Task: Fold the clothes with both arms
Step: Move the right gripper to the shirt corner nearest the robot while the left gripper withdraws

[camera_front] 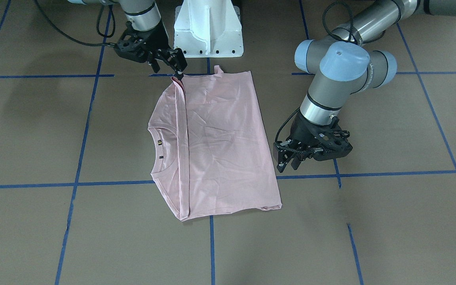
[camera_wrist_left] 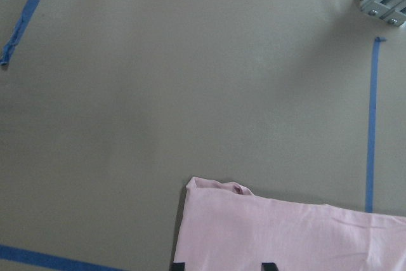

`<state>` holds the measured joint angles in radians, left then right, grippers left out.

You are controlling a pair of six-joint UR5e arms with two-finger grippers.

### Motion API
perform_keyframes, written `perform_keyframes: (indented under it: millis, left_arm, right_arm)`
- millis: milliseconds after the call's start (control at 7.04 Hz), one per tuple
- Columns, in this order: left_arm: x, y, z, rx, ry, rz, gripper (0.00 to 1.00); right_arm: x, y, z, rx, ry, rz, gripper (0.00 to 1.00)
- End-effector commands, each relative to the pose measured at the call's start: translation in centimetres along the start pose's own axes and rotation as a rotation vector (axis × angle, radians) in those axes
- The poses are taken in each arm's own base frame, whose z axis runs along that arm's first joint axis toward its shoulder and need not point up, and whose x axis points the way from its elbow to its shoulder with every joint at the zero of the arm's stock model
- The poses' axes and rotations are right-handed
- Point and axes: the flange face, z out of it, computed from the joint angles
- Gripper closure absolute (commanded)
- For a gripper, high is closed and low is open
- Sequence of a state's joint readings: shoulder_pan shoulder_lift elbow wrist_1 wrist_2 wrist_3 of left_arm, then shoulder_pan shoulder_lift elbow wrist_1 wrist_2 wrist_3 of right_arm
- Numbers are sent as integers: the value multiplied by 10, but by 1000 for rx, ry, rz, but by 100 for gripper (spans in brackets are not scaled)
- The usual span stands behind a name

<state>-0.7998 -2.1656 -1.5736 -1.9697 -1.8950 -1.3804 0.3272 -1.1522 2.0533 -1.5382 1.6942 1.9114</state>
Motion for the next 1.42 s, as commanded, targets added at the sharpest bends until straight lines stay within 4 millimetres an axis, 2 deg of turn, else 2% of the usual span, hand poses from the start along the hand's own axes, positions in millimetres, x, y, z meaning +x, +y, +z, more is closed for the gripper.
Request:
perform_keyframes:
  millis: [0,284,568,1279]
  left_arm:
    - [0,1,-2,-4,-3,-1,50]
    - [1,3,-1,-6,-3,-1,50]
    - [1,4,0,-9,-2,0,50]
    - [3,5,-1,-10,0,0,50]
  right_arm:
    - [12,26,54,10,44,-4,22]
    - [17,22,65,25,66,-4,21]
    - [24,27,88,29,109,-10,21]
    - [29,35,97,22,128,-15,30]
